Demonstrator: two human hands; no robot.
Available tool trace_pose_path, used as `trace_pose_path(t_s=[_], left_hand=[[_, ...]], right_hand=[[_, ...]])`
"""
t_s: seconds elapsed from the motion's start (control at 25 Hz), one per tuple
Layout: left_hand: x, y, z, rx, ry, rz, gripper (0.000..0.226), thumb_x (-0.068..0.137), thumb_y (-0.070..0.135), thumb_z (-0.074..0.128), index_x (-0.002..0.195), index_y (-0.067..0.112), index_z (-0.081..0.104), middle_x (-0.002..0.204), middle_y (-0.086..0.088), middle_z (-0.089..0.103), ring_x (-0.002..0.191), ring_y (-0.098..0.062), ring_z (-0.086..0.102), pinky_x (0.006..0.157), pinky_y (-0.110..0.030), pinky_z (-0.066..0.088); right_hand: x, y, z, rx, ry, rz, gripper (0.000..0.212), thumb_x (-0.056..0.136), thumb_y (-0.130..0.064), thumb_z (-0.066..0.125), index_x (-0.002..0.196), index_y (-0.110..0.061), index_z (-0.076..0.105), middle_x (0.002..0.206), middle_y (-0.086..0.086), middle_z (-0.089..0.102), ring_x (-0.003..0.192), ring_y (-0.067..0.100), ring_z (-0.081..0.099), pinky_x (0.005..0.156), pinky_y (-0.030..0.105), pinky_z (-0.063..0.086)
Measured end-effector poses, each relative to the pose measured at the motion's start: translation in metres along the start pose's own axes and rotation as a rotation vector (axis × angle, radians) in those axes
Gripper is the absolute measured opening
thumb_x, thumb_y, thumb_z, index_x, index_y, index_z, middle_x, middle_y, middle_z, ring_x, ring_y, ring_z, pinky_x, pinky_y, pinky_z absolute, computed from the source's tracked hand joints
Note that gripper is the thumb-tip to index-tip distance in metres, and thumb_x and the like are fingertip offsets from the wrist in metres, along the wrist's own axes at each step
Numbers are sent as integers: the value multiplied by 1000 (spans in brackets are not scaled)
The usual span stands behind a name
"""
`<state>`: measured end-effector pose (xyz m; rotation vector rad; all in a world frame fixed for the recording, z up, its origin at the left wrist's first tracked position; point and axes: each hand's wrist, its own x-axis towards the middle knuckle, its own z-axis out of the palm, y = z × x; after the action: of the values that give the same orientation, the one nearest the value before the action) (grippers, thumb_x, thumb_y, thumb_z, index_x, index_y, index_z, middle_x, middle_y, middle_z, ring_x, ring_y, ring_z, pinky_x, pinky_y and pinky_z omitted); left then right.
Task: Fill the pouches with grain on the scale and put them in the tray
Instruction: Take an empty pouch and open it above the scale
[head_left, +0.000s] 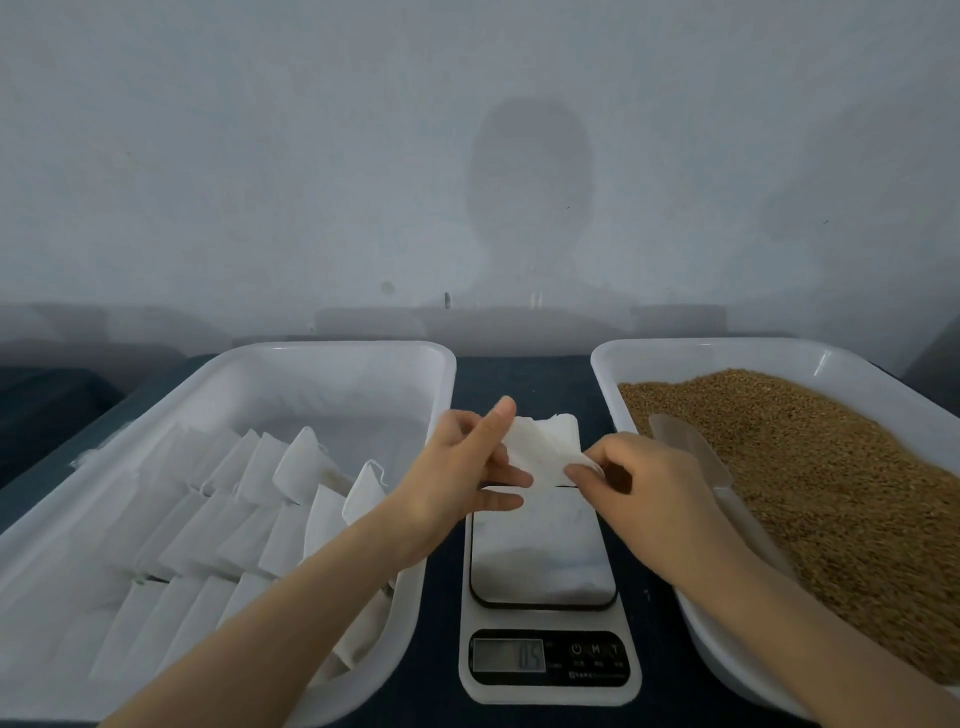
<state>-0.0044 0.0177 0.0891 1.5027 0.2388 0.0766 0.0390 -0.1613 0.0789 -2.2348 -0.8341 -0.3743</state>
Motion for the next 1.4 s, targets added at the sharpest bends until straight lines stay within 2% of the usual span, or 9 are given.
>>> trace_pose_path(t_s=[0.12, 0.4, 0.6, 0.84, 0.96, 1.04, 1.2, 1.32, 1.4], left_hand=[[-5, -3, 2, 199, -144, 19, 44, 75, 55, 61, 90, 13, 60, 80, 3, 67, 82, -12, 71, 70, -30, 58], [-5, -4, 3, 319, -153, 49, 19, 94, 25, 58, 103, 9, 62, 91, 0, 73, 84, -13, 71, 72, -27, 58], [-2, -9, 3, 377, -93, 92, 15, 90, 18, 63, 105, 14, 66, 88, 3, 74, 81, -9, 71, 65, -18, 55], [0, -11, 2, 446, -63, 121, 18, 86, 18, 69, 104, 20, 65, 85, 7, 73, 78, -6, 70, 67, -18, 56], [-1, -11, 3, 462, -54, 111, 32, 85, 19, 69, 114, 22, 56, 83, 6, 72, 75, -8, 70, 69, -21, 58], [-1, -11, 2, 462, -81, 92, 48, 83, 20, 70, 124, 23, 46, 76, 5, 71, 73, -11, 70, 76, -28, 59], [-3, -11, 2, 452, -193, 51, 90, 80, 15, 72, 145, 33, 12, 76, 3, 72, 74, -14, 71, 80, -31, 58], [-1, -11, 2, 376, -157, 63, 110, 80, 8, 69, 147, 37, -14, 71, 3, 71, 72, -15, 70, 83, -31, 56], [-1, -12, 0, 320, -141, 75, 115, 80, 5, 68, 146, 36, -20, 71, 3, 70, 71, -14, 69, 82, -31, 56]], right_hand=[[-1, -3, -1, -14, 10, 1, 18, 85, -20, 68, 71, -12, 60, 62, -13, 47, 55, 3, 46, 59, 10, 37], [-2, -2, 3, 18, -99, 30, 19, 86, -28, 66, 73, -19, 55, 67, -13, 48, 64, 0, 50, 63, 11, 41], [0, -4, 6, 44, -171, 54, 26, 86, -52, 53, 91, -27, 59, 76, -18, 55, 73, -1, 55, 64, 10, 43], [-2, -4, 4, 94, -176, 37, 15, 88, -44, 55, 94, -30, 58, 78, -20, 56, 77, -2, 56, 65, 11, 47], [-3, -3, 4, 95, -135, 44, 8, 88, -26, 62, 96, -26, 60, 79, -19, 57, 76, -2, 57, 64, 11, 47], [-2, -2, 5, 107, -65, 68, 14, 88, -18, 63, 94, -28, 56, 76, -17, 58, 75, -3, 58, 64, 10, 48], [-1, -2, 4, 87, 34, 53, 21, 87, -13, 64, 85, -26, 47, 68, -5, 59, 60, 6, 61, 57, 22, 50], [-2, -3, 2, 92, 36, -28, 18, 88, -11, 64, 79, -20, 51, 63, -4, 60, 59, 7, 61, 57, 25, 50], [-3, -3, 1, 110, 5, -51, 14, 88, -9, 63, 80, -18, 55, 65, -4, 62, 60, 6, 63, 58, 25, 51]])
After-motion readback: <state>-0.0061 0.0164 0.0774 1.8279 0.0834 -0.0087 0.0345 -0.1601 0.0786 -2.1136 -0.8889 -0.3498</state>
